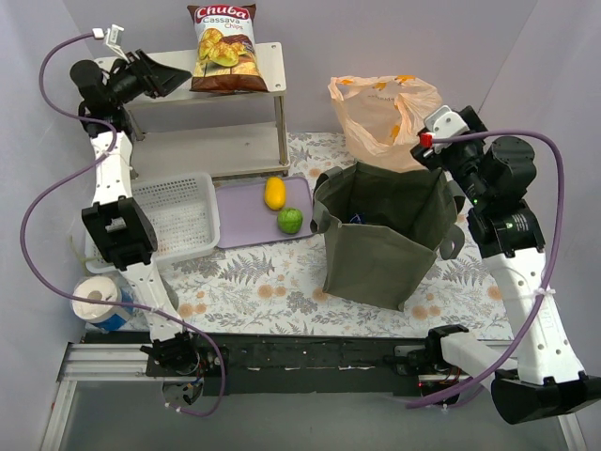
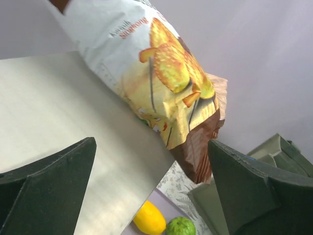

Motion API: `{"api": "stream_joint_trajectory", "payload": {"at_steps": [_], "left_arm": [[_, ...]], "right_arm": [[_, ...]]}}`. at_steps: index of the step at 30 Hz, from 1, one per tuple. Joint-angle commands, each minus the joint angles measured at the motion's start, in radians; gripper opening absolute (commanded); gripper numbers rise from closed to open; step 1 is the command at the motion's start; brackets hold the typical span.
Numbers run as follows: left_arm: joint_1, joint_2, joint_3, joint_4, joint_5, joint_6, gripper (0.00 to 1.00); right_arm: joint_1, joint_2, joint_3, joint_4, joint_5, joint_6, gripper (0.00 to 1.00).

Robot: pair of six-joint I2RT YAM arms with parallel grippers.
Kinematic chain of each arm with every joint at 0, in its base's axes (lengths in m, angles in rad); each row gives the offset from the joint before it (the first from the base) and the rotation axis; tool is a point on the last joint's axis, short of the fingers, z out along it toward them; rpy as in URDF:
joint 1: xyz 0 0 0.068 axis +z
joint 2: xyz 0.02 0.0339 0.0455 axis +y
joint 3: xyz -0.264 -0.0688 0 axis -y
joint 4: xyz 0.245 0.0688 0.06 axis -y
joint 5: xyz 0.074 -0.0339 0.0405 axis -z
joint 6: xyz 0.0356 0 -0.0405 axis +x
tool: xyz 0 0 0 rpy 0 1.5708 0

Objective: Untie the knot of the grocery bags and take out the mixed food

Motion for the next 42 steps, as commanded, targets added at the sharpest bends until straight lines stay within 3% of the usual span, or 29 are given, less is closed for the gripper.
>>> {"api": "stream_joint_trajectory", "payload": {"at_steps": [1, 2, 4, 6, 10, 15, 18, 19, 20, 22, 26, 30, 32, 35, 36, 38, 40, 41, 42], "left_arm": [[0.037, -0.16, -0.001, -0.128, -0.085, 0.151, 0.98], [0.03, -0.219, -0.005, -0.156, -0.085, 0.205, 0.98], [-0.053, -0.294, -0.001, -0.266, -0.12, 0.576, 0.98], [-0.098, -0.426, -0.107, -0.278, -0.152, 0.769, 0.98], [-0.197, -0.425, -0.048, -0.354, -0.024, 0.715, 0.98], [-0.406, -0.468, -0.236, -0.383, 0.021, 0.618, 0.98], [-0.568, -0.464, -0.28, -0.464, -0.065, 0.725, 0.98], [-0.663, -0.442, -0.255, -0.515, -0.116, 0.787, 0.98], [-0.712, -0.375, -0.2, -0.675, -0.187, 0.938, 0.98], [-0.839, -0.298, -0.07, -0.782, -0.29, 1.036, 0.98], [-0.97, -0.176, -0.01, -0.792, -0.614, 1.177, 0.98], [-1.033, -0.137, -0.007, -0.785, -0.715, 1.346, 0.98], [-1.038, -0.129, -0.004, -0.819, -0.702, 1.372, 0.98], [-1.038, -0.122, 0.009, -0.9, -0.663, 1.421, 0.83], [-1.038, -0.122, 0.013, -0.926, -0.646, 1.431, 0.69], [-1.04, -0.122, 0.022, -1.023, -0.571, 1.51, 0.52], [-1.038, -0.123, 0.033, -1.075, -0.513, 1.509, 0.15], [-1.04, -0.125, 0.032, -1.072, -0.51, 1.488, 0.03], [-1.038, -0.125, 0.03, -1.069, -0.504, 1.463, 0.0]], "right_arm": [[0.001, -0.067, -0.003, -0.197, -0.196, 0.08, 0.73], [0.005, -0.084, -0.019, -0.302, -0.257, 0.072, 0.69], [0.033, -0.099, -0.078, -0.393, -0.29, 0.062, 0.64], [0.058, -0.136, -0.132, -0.487, -0.336, 0.049, 0.59], [0.122, -0.225, -0.261, -0.573, -0.4, -0.001, 0.54], [0.15, -0.279, -0.318, -0.654, -0.439, -0.049, 0.49], [0.162, -0.281, -0.309, -0.697, -0.456, -0.072, 0.47], [0.17, -0.281, -0.306, -0.714, -0.456, -0.076, 0.47], [0.174, -0.282, -0.306, -0.72, -0.454, -0.081, 0.47], [0.193, -0.284, -0.303, -0.743, -0.459, -0.098, 0.47], [0.228, -0.29, -0.3, -0.789, -0.445, -0.153, 0.46], [0.234, -0.316, -0.307, -0.812, -0.418, -0.162, 0.46], [0.236, -0.33, -0.307, -0.816, -0.41, -0.141, 0.46], [0.236, -0.342, -0.313, -0.813, -0.395, -0.132, 0.46], [0.236, -0.345, -0.318, -0.8, -0.388, -0.127, 0.46], [0.234, -0.346, -0.327, -0.791, -0.375, -0.13, 0.46], [0.236, -0.339, -0.333, -0.771, -0.365, -0.133, 0.46], [0.236, -0.337, -0.338, -0.767, -0.362, -0.132, 0.47], [0.236, -0.336, -0.341, -0.762, -0.356, -0.142, 0.47]]}}
